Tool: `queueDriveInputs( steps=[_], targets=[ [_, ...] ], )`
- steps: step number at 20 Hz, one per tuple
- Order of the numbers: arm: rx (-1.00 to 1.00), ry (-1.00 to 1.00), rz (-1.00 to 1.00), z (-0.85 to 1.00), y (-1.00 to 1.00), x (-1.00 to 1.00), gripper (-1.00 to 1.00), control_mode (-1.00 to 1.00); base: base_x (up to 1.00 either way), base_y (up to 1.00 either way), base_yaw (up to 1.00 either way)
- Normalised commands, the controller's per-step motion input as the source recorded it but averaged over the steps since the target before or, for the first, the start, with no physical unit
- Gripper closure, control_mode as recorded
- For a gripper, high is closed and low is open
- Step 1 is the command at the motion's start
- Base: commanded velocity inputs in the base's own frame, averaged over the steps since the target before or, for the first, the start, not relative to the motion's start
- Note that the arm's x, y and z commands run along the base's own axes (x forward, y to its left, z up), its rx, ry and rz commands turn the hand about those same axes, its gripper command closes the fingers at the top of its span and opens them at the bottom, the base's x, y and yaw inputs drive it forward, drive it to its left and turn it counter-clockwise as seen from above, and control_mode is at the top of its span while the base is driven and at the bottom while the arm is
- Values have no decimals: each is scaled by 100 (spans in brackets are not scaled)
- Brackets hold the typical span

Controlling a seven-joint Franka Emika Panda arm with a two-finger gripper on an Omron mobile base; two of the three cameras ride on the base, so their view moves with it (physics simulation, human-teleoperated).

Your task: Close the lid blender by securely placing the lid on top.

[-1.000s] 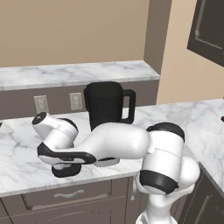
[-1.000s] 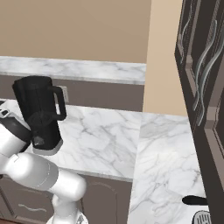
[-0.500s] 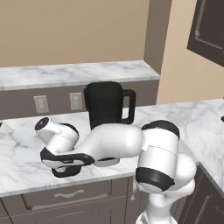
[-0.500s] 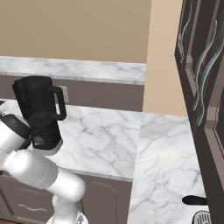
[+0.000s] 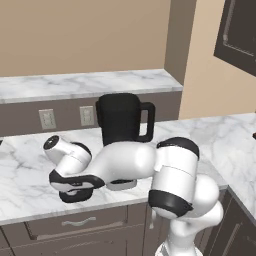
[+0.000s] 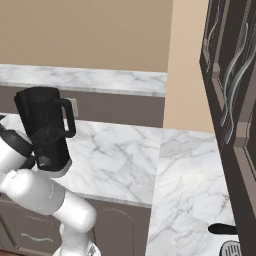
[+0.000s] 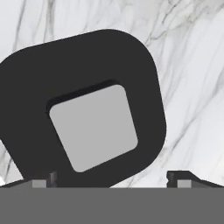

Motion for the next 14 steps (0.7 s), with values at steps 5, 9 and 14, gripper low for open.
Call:
queueDriveInputs(
  steps=[5, 9, 14],
  targets=[
    [0, 0, 5, -14, 15, 15, -100, -100, 0, 0, 0],
    [0, 0, 4, -15, 13, 3, -100, -100, 0, 0, 0],
    [0, 1, 2, -6, 11, 1, -100, -100, 0, 0, 0]
  ],
)
